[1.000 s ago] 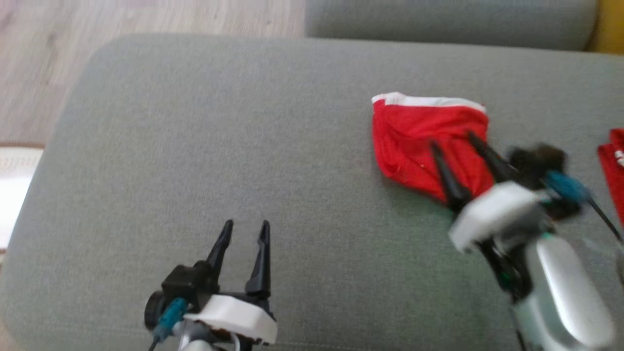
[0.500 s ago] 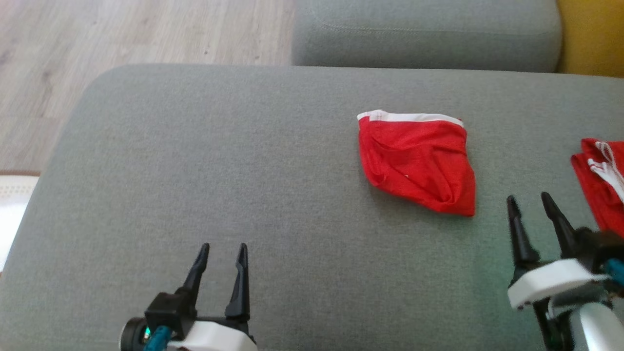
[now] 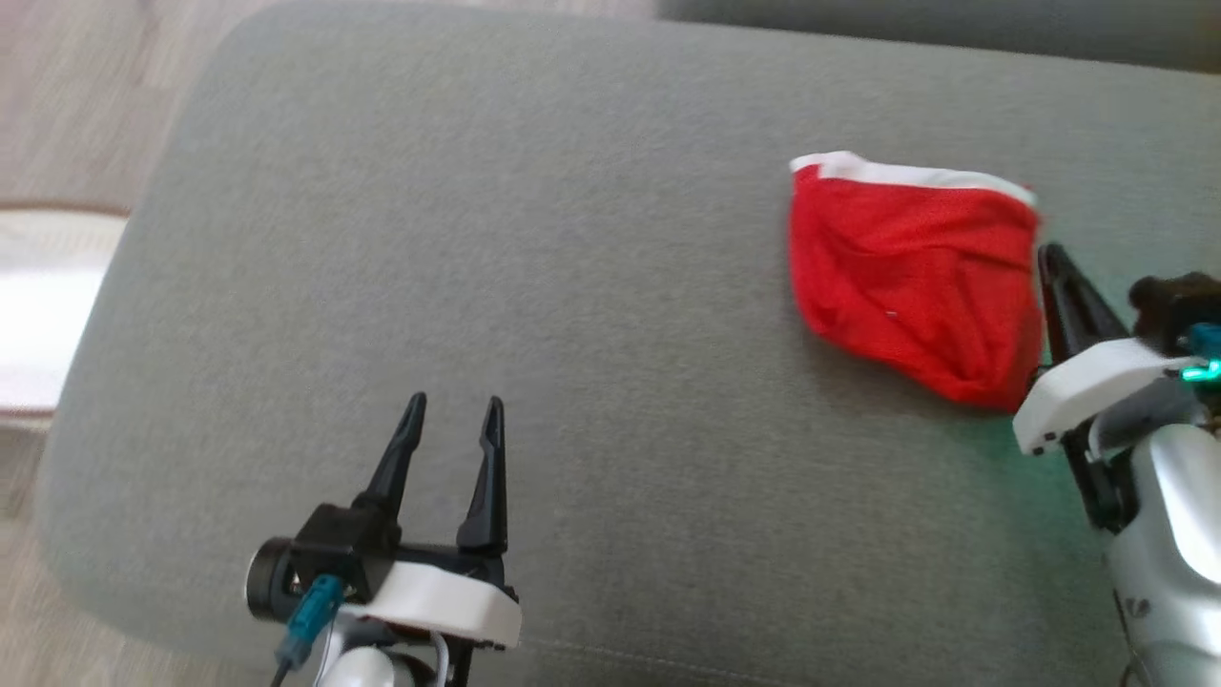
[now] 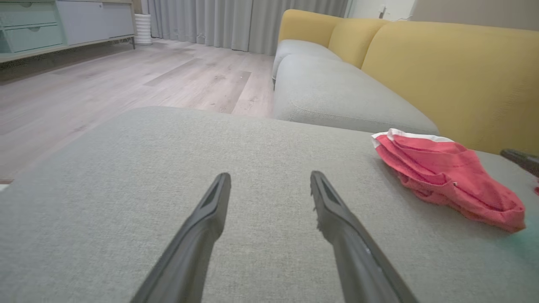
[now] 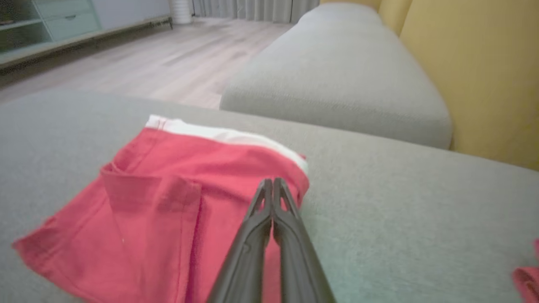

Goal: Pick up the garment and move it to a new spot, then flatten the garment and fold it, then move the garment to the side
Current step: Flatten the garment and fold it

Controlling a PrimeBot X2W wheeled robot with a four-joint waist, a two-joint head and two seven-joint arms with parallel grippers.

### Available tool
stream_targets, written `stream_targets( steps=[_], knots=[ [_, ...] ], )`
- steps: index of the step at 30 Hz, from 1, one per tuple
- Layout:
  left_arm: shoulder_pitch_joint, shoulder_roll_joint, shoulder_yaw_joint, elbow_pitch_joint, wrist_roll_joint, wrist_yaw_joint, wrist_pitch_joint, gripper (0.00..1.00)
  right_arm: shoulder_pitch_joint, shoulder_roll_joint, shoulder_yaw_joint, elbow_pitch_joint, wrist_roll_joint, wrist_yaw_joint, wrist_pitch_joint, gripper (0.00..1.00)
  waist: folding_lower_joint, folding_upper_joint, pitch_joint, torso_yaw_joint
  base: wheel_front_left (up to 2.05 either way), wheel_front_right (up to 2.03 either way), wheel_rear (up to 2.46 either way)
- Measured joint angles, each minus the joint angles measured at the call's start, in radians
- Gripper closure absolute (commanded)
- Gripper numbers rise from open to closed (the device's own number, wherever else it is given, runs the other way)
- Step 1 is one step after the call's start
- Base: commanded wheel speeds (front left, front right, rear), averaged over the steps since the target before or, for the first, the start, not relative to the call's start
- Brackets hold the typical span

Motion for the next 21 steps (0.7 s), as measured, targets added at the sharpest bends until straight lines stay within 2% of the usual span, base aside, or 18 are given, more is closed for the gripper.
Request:
stream_targets(
  steps=[5, 10, 16, 21],
  knots=[
    [-0.005, 0.0, 0.005, 0.002, 0.0, 0.003, 0.0, 0.0, -0.023, 0.006, 0.052, 0.124, 0.014, 0.0, -0.021, 1.0, 0.0, 0.0, 0.023, 0.04, 0.0, 0.0, 0.0],
    [-0.005, 0.0, 0.008, 0.003, 0.0, 0.009, 0.0, 0.0, -0.021, 0.013, 0.129, 0.148, 0.038, 0.0, -0.065, 1.0, 0.0, 0.0, 0.013, 0.039, 0.0, 0.0, 0.0],
    [-0.004, 0.0, 0.009, 0.002, 0.0, 0.011, 0.0, 0.0, -0.016, 0.035, 0.303, 0.124, 0.074, 0.0, -0.092, 1.0, 0.0, 0.0, 0.001, 0.023, 0.0, 0.0, 0.0],
    [-0.004, 0.0, 0.01, 0.003, 0.0, 0.014, 0.0, 0.0, -0.013, 0.055, 0.426, 0.125, 0.109, 0.0, -0.07, 1.0, 0.0, 0.0, -0.011, 0.006, 0.0, 0.0, 0.0]
  ],
)
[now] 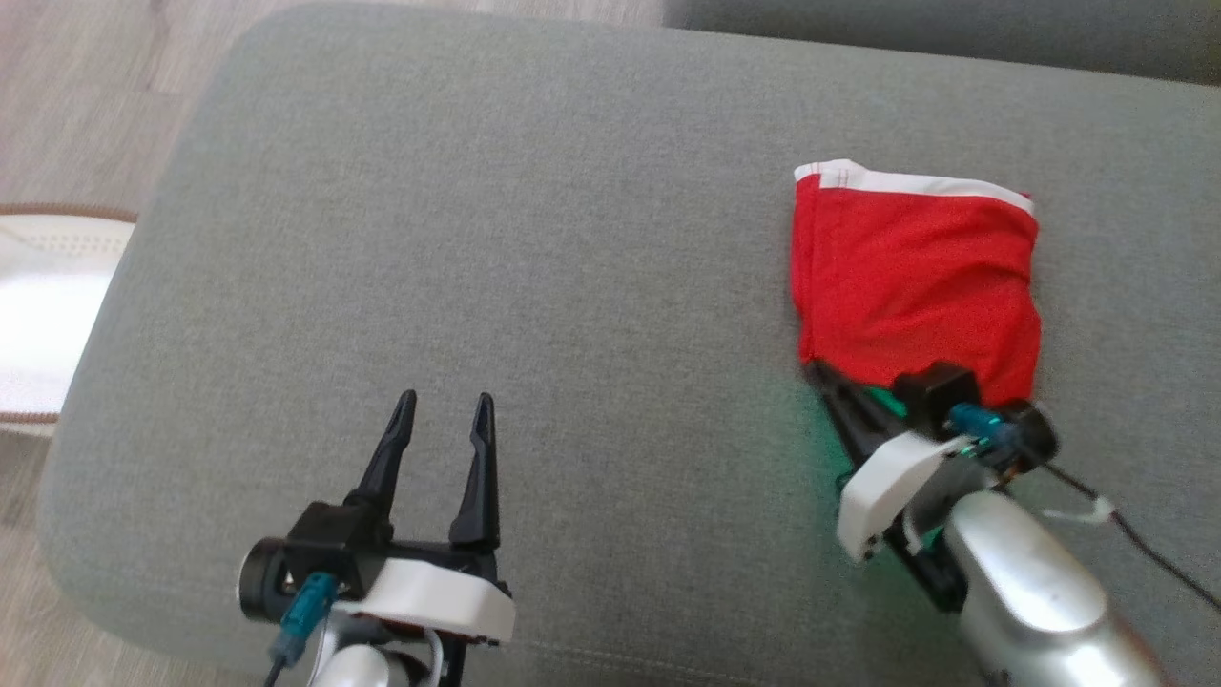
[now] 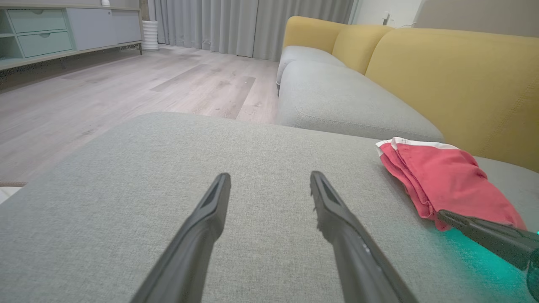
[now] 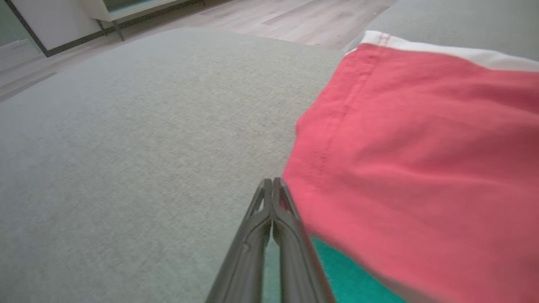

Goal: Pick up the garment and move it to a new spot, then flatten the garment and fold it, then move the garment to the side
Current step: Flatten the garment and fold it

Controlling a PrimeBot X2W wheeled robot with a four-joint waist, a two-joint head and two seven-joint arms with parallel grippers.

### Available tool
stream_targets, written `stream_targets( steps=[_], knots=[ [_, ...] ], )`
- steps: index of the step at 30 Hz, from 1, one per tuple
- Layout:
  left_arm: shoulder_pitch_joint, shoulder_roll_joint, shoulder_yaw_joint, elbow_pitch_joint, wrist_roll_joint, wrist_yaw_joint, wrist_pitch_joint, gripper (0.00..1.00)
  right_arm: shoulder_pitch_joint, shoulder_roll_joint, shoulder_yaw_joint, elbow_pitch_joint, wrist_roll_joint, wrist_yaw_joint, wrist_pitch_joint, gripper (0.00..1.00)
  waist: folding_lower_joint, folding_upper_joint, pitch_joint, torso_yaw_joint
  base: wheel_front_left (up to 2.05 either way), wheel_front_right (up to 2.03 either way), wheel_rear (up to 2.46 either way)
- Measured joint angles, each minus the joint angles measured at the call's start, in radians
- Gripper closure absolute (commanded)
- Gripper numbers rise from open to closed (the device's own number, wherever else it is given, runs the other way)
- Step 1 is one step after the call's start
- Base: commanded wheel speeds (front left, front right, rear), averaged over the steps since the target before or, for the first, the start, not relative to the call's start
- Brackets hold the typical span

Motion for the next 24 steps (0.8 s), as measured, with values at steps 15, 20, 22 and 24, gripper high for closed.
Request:
stream_targets(
  steps=[15, 20, 22, 24],
  knots=[
    [0.125, 0.008, 0.117, 0.051, 0.049, -0.06, 0.0, 0.0, 0.221, 0.001, -0.242, -0.19, -0.02, 0.0, -0.127, 0.0, 0.0, 0.0, -0.151, -0.088, 0.0, 0.0, 0.0],
    [0.184, 0.017, 0.159, 0.062, 0.056, -0.092, 0.0, 0.0, 0.357, 0.008, -0.357, -0.3, -0.021, 0.0, -0.134, 0.0, 0.0, 0.0, -0.191, -0.133, 0.0, 0.0, 0.0],
    [0.191, 0.019, 0.168, 0.066, 0.056, -0.102, 0.0, 0.0, 0.406, 0.012, -0.406, -0.332, -0.035, 0.0, -0.135, 0.0, 0.0, 0.0, -0.205, -0.143, 0.0, 0.0, 0.0],
    [0.2, 0.019, 0.185, 0.071, 0.059, -0.11, 0.0, 0.0, 0.458, 0.028, -0.441, -0.357, -0.042, 0.0, -0.135, 0.0, 0.0, 0.0, -0.216, -0.147, 0.0, 0.0, 0.0]
  ],
)
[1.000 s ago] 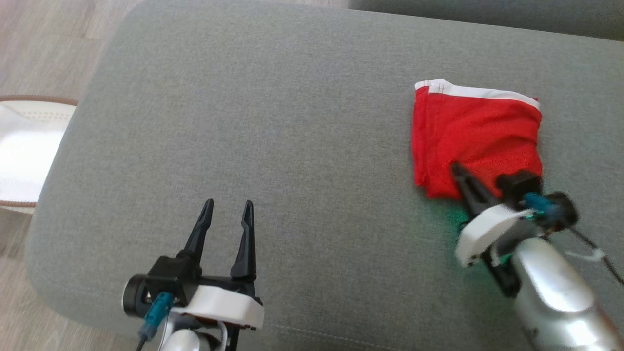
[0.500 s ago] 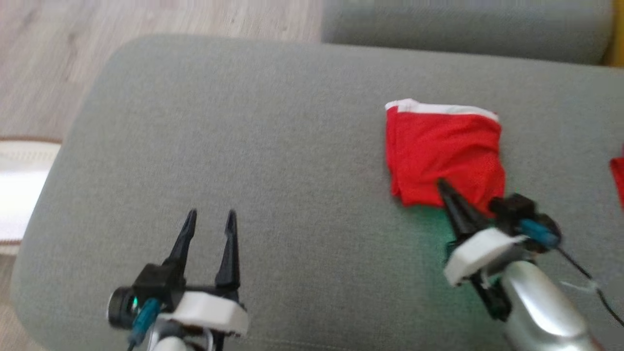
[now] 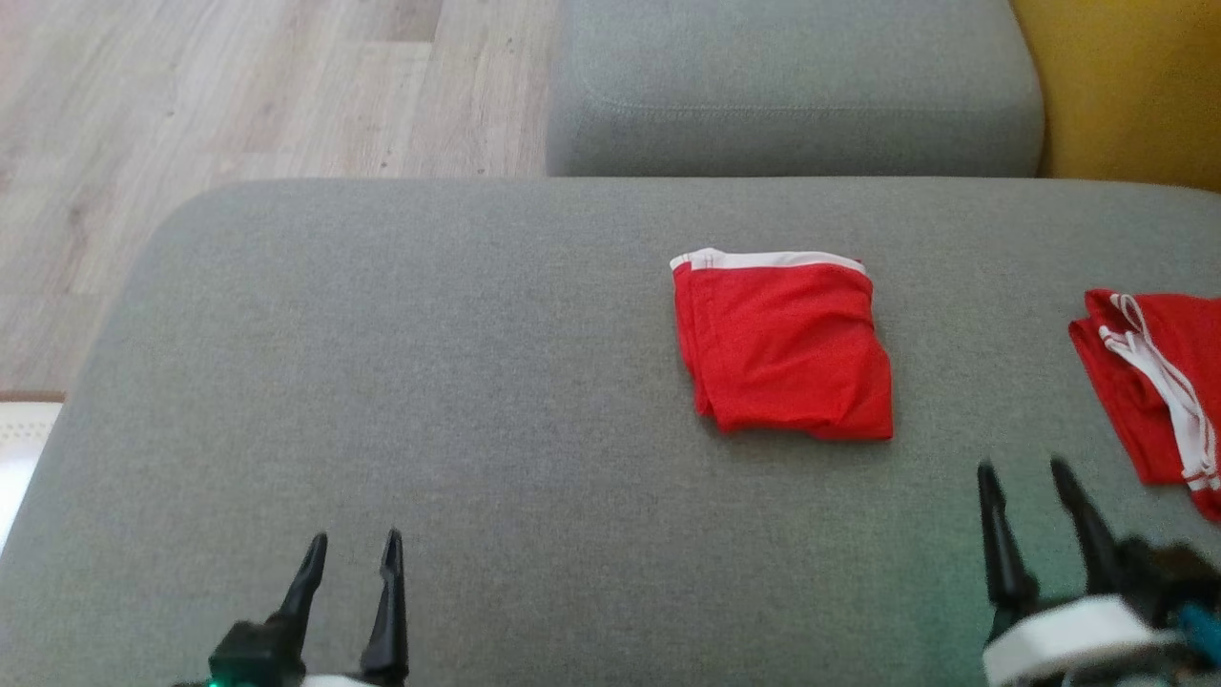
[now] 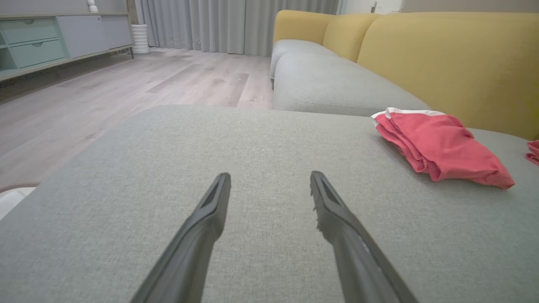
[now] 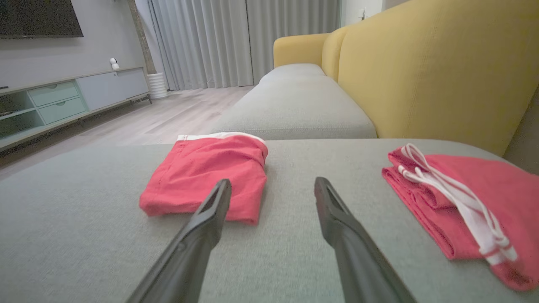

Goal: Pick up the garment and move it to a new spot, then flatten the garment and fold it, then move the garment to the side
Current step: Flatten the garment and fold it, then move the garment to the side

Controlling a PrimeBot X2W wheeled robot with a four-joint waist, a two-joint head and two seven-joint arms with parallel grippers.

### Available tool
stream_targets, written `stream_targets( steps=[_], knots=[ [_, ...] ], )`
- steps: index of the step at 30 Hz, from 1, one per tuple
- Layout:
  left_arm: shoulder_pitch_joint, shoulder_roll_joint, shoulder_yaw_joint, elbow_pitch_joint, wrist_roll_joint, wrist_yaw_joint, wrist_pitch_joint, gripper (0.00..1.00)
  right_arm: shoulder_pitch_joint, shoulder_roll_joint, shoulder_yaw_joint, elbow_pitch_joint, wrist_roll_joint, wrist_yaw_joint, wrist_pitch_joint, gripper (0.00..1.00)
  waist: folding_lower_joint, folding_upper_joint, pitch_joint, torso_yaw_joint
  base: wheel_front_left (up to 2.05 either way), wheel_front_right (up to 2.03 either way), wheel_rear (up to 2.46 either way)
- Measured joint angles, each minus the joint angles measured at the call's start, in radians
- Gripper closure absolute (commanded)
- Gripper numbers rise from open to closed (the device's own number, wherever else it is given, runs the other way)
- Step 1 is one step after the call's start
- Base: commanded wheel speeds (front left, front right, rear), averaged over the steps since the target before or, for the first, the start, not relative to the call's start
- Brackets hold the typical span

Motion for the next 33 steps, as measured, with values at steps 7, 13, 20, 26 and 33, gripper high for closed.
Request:
stream_targets(
  steps=[7, 13, 20, 26, 33],
  knots=[
    [0.035, -0.004, 0.034, 0.027, 0.006, -0.028, 0.0, 0.0, 0.122, 0.081, -0.063, -0.063, -0.049, 0.0, 0.0, 0.0, 0.0, 0.0, -0.012, -0.014, 0.0, 0.0, 0.0],
    [0.035, -0.011, 0.038, 0.031, 0.015, -0.044, 0.0, 0.0, 0.13, 0.109, -0.076, -0.076, -0.059, 0.0, 0.0, 0.0, 0.0, 0.0, -0.009, -0.028, 0.0, 0.0, 0.0],
    [0.034, -0.013, 0.043, 0.035, 0.025, -0.053, 0.0, 0.0, 0.129, 0.11, -0.078, -0.067, -0.066, 0.0, 0.0, 0.0, 0.0, 0.0, -0.006, -0.029, 0.0, 0.0, 0.0],
    [0.027, -0.014, 0.039, 0.036, 0.025, -0.054, 0.0, 0.0, 0.08, 0.103, -0.054, -0.031, 0.087, 0.0, 0.112, 0.0, 0.0, 0.0, 0.016, -0.021, 0.0, 0.0, 0.0],
    [-0.078, -0.015, -0.04, 0.035, 0.007, -0.057, 0.0, 0.0, -0.313, 0.011, -0.105, 0.021, 0.251, 0.0, 0.584, 0.0, 0.0, 0.0, 0.117, 0.009, 0.0, 0.0, 0.0]
  ],
)
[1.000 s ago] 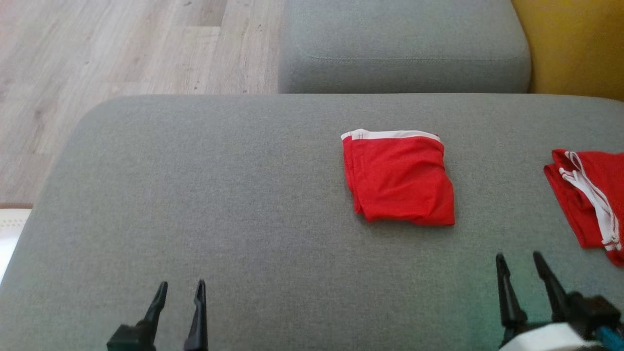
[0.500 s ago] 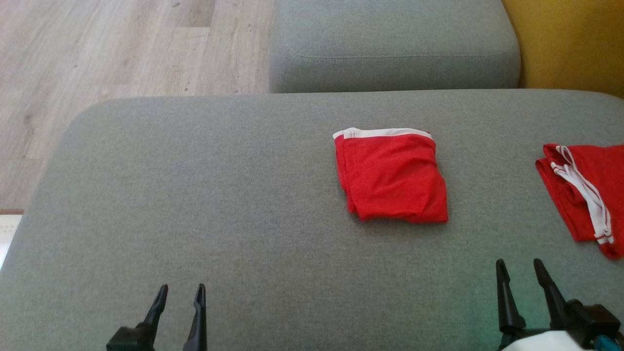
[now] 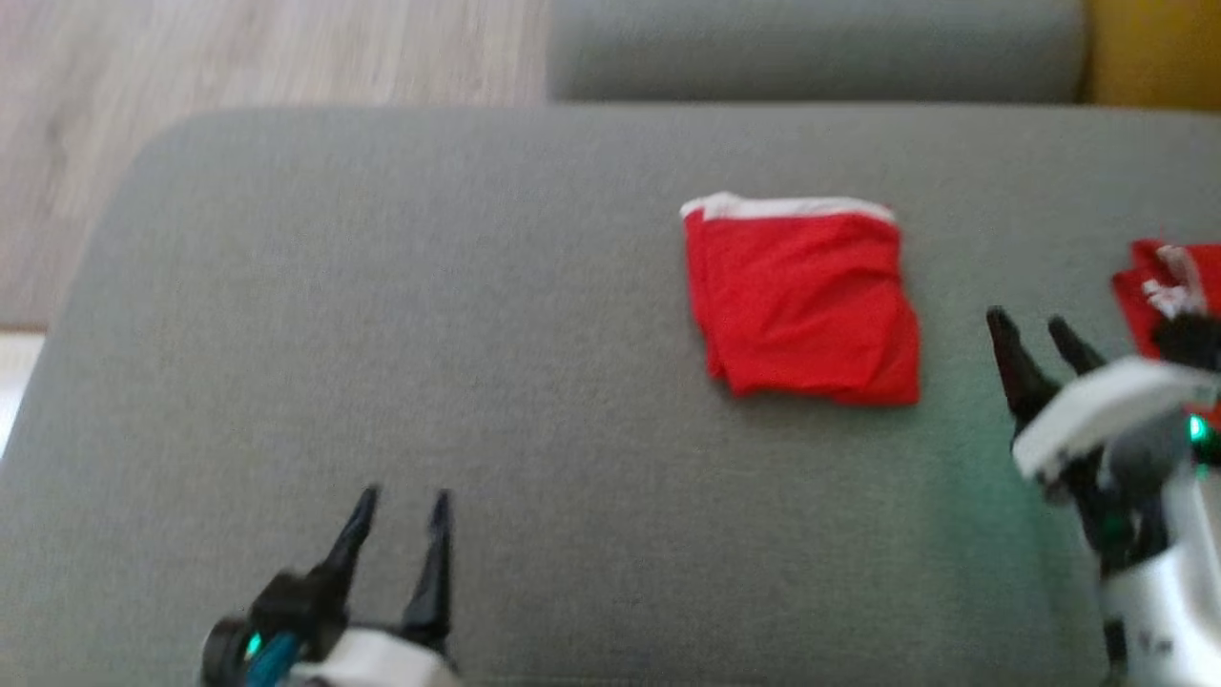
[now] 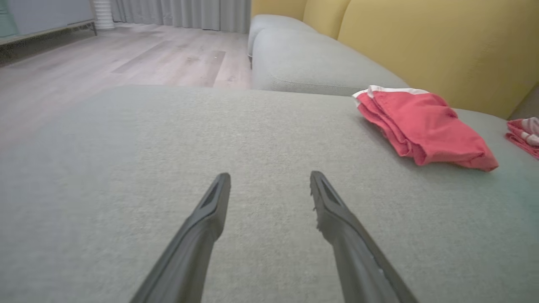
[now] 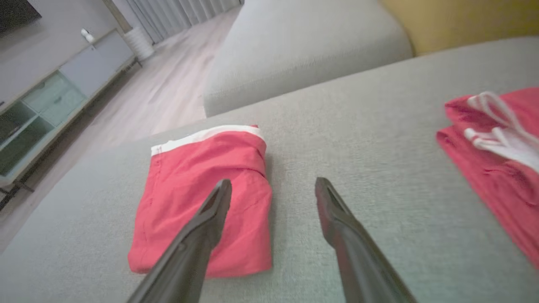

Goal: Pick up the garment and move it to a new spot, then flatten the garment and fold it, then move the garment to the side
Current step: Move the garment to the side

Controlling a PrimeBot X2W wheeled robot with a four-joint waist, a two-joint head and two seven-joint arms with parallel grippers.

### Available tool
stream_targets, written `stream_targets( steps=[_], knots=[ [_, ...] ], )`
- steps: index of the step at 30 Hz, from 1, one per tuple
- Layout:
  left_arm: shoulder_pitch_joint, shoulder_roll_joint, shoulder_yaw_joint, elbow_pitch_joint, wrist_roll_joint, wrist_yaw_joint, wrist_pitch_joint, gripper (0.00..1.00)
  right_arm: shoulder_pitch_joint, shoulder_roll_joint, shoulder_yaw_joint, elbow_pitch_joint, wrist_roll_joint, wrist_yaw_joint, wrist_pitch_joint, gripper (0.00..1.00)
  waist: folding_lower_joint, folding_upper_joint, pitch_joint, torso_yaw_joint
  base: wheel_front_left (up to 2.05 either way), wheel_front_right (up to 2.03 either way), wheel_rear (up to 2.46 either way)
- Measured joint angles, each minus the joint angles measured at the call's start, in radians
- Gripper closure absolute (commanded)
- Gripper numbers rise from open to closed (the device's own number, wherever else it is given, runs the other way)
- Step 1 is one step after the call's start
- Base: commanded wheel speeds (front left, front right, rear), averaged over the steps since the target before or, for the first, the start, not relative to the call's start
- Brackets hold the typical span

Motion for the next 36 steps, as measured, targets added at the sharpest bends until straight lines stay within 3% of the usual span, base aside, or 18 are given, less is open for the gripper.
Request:
stream_targets(
  steps=[6, 15, 16, 17, 22, 26, 31, 36],
  knots=[
    [-0.08, -0.005, -0.075, 0.002, -0.037, 0.017, 0.0, 0.0, -0.133, -0.004, -0.049, 0.132, -0.003, 0.0, 0.148, 0.0, 0.0001, 0.0, 0.064, 0.061, 0.0, 0.0, 0.0],
    [-0.084, -0.005, -0.125, 0.008, -0.055, 0.044, 0.0, 0.0, -0.278, -0.001, -0.146, 0.375, -0.086, 0.0, 0.189, 0.0, 0.0001, 0.0, 0.138, 0.157, 0.0, 0.0, 0.0],
    [-0.084, -0.005, -0.125, 0.008, -0.055, 0.05, 0.0, 0.0, -0.288, 0.002, -0.144, 0.381, -0.08, 0.0, 0.188, 0.65, 0.0002, 0.0, 0.142, 0.159, 0.0, 0.0, 0.0],
    [-0.084, -0.005, -0.124, 0.008, -0.055, 0.052, 0.0, 0.0, -0.299, 0.006, -0.144, 0.386, -0.069, 0.0, 0.18, 1.0, 0.0002, 0.0, 0.143, 0.156, 0.0, 0.0, 0.0],
    [-0.084, -0.005, -0.116, -0.006, -0.064, 0.071, 0.0, 0.0, -0.316, 0.035, -0.077, 0.364, 0.011, 0.0, 0.16, 1.0, 0.0001, 0.0, 0.144, 0.096, 0.0, 0.0, 0.0],
    [-0.083, -0.005, -0.106, -0.008, -0.064, 0.07, 0.0, 0.0, -0.313, 0.012, 0.019, 0.283, 0.06, 0.0, 0.179, 1.0, 0.0, 0.0, 0.142, 0.006, 0.0, 0.0, 0.0],
    [-0.091, -0.004, -0.09, -0.006, -0.042, 0.053, 0.0, 0.0, -0.308, -0.119, 0.062, 0.186, 0.081, 0.0, 0.22, 1.0, 0.0, 0.0, 0.153, -0.155, 0.0, 0.0, 0.0],
    [-0.155, -0.005, -0.096, -0.002, -0.027, 0.03, 0.0, 0.0, -0.322, -0.221, 0.06, 0.164, 0.04, 0.0, 0.258, 1.0, 0.0, 0.0, 0.195, -0.247, 0.0, 0.0, 0.0]
  ],
)
